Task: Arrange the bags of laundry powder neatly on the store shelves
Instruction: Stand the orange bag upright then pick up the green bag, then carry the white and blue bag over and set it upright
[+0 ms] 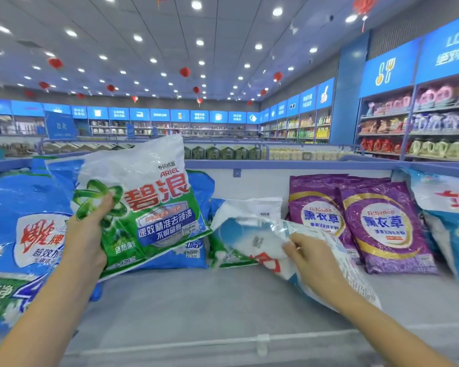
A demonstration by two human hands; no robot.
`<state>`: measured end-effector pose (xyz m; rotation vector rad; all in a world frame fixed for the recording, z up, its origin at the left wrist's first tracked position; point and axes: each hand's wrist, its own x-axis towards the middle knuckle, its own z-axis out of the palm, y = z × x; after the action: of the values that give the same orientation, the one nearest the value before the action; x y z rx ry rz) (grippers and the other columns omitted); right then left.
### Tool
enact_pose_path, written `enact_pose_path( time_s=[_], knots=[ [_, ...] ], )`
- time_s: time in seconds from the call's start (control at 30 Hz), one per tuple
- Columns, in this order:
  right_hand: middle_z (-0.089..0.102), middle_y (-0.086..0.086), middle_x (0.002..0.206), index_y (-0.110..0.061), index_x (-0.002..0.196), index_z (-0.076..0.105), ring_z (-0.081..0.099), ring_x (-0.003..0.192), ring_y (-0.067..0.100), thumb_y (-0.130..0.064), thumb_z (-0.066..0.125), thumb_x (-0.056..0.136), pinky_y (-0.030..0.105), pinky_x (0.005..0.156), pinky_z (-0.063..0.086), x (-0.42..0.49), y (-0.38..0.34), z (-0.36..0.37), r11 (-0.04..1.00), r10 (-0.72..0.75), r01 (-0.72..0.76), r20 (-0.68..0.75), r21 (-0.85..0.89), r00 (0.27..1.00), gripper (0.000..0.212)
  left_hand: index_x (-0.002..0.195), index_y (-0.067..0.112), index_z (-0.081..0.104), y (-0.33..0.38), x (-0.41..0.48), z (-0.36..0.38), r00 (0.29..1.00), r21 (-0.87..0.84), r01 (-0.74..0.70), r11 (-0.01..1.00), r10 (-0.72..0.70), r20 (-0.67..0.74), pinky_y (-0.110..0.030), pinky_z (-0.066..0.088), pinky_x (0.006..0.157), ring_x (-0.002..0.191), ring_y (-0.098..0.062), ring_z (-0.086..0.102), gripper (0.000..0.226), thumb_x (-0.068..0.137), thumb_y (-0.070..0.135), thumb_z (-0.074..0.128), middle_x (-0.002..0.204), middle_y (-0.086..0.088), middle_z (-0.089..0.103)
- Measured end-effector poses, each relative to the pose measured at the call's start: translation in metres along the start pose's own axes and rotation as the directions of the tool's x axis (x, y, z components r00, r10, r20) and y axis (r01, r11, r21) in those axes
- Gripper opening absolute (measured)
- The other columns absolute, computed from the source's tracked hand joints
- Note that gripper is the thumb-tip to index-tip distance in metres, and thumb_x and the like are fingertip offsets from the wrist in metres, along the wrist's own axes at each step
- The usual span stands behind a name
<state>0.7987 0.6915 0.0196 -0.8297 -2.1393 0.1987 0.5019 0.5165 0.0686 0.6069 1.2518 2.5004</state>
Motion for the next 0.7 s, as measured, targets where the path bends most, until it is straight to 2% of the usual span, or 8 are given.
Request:
enact_pose_path(
  time_s=[0.17,0.23,0.3,0.37,0.47,0.6,0.67,0.7],
  knots=[
    [0.054,0.021,0.068,0.011,0.082,0.054,0.05,0.056,0.027,-0.021,0.048,0.095,0.034,0.052,0.041,0.009,0.02,-0.061,0.905,0.245,-0.115,-0.28,0.41,0.928,0.035,0.115,0.014,0.059,-0.007,-0.004,0.02,1.0,0.015,0.0,1.0,-0.001,0.016,-0.026,0.05,0.07,0.081,-0.005,0.06,0.032,0.084,0.019,0.066,0.094,0.007,0.064],
    [0.047,0.007,0.059,0.003,0.074,0.056,0.042,0.046,0.004,-0.017,0.046,0.097,0.018,0.045,0.036,0.01,0.033,-0.082,0.846,0.31,-0.082,-0.361,0.526,0.879,0.032,0.115,0.012,0.059,-0.013,-0.008,0.037,0.997,0.023,0.036,0.999,-0.038,0.065,-0.023,0.052,0.061,0.07,-0.003,0.063,0.032,0.085,0.019,0.065,0.095,0.004,0.066],
    [0.052,-0.006,0.054,-0.019,0.066,0.059,0.045,0.045,-0.002,-0.022,0.047,0.097,0.018,0.048,0.041,0.009,0.052,-0.098,0.757,0.388,-0.058,-0.376,0.65,0.842,0.034,0.103,0.014,0.063,-0.024,-0.009,0.053,0.991,0.051,0.076,0.996,-0.081,0.109,-0.02,0.052,0.046,0.058,-0.005,0.067,0.018,0.085,0.017,0.064,0.083,0.002,0.07],
    [0.061,-0.011,0.054,-0.02,0.069,0.059,0.054,0.047,-0.002,-0.03,0.047,0.095,0.017,0.045,0.046,0.007,0.074,-0.114,0.666,0.443,-0.05,-0.341,0.744,0.829,0.03,0.093,0.015,0.064,-0.04,-0.014,0.072,0.98,0.068,0.12,0.99,-0.129,0.149,-0.026,0.056,0.053,0.067,-0.014,0.071,0.01,0.084,0.016,0.065,0.085,-0.003,0.072],
    [0.06,-0.011,0.051,-0.018,0.066,0.06,0.051,0.044,0.0,-0.037,0.049,0.093,0.015,0.042,0.042,0.003,0.108,-0.134,0.662,0.491,-0.108,-0.321,0.742,0.81,0.035,0.111,0.011,0.063,-0.071,-0.022,0.101,0.957,0.091,0.196,0.976,-0.21,0.198,-0.045,0.051,0.086,0.105,-0.029,0.062,0.037,0.077,0.024,0.071,0.11,-0.009,0.067],
    [0.065,-0.006,0.062,-0.019,0.071,0.065,0.058,0.057,0.007,-0.072,0.059,0.061,0.021,0.052,0.049,-0.002,0.152,-0.149,0.607,0.581,-0.183,-0.274,0.774,0.766,0.055,0.128,0.007,0.05,-0.119,-0.032,0.135,0.937,0.174,0.227,0.958,-0.263,0.228,-0.034,0.046,0.079,0.106,-0.023,0.055,0.057,0.079,0.03,0.069,0.116,-0.003,0.06],
    [0.065,-0.002,0.067,-0.017,0.074,0.061,0.059,0.062,0.013,-0.069,0.055,0.071,0.022,0.052,0.05,0.0,0.158,-0.155,0.547,0.642,-0.23,-0.227,0.805,0.732,0.053,0.128,0.005,0.048,-0.146,-0.035,0.14,0.955,0.292,0.177,0.94,-0.235,0.18,-0.036,0.043,0.092,0.116,-0.027,0.049,0.061,0.079,0.033,0.071,0.122,-0.006,0.054],
    [0.062,0.0,0.07,-0.018,0.074,0.058,0.057,0.064,0.015,-0.06,0.049,0.084,0.024,0.054,0.049,0.002,0.161,-0.158,0.525,0.665,-0.248,-0.211,0.814,0.716,0.044,0.112,0.006,0.058,-0.156,-0.037,0.139,0.974,0.392,0.095,0.915,-0.166,0.152,-0.033,0.044,0.085,0.107,-0.027,0.053,0.041,0.082,0.031,0.069,0.108,-0.007,0.059]
  ],
)
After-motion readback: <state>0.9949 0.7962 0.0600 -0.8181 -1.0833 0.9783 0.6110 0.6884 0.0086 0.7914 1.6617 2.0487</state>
